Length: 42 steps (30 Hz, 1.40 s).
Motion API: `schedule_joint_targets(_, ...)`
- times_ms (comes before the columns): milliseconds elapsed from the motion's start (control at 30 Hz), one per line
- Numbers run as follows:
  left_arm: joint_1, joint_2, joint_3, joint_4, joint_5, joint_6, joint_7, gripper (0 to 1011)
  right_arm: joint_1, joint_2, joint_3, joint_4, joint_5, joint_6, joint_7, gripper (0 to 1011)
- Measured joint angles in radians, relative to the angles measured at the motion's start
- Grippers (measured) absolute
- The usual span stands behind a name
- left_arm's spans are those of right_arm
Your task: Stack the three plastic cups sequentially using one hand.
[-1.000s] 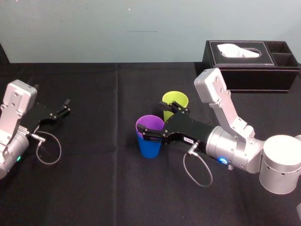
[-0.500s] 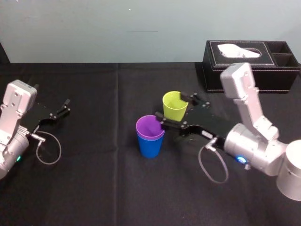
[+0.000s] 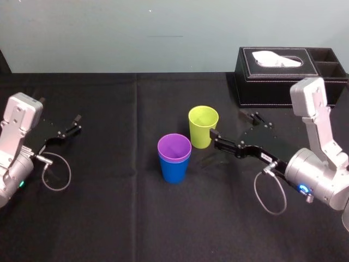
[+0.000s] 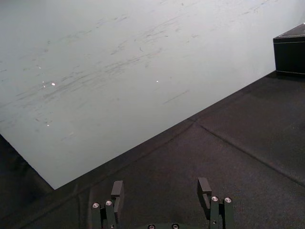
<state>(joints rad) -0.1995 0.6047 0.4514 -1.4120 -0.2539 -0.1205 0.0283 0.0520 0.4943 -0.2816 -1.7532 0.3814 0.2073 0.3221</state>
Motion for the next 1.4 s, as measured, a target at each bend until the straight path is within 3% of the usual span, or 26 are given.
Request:
schedule_joint_targets(633,0.000,0.000,0.000,0.000,0.000,0.000,0.000,1011,0.104,-0.046,-0.066,0.184,-0.049,0.028,0.035,1003)
schedule_joint_targets(1400,0.000,0.000,0.000,0.000,0.000,0.000,0.000,1011,0.194,-0.081,-0.111,0.301,-0.071,0.026,0.072,1003)
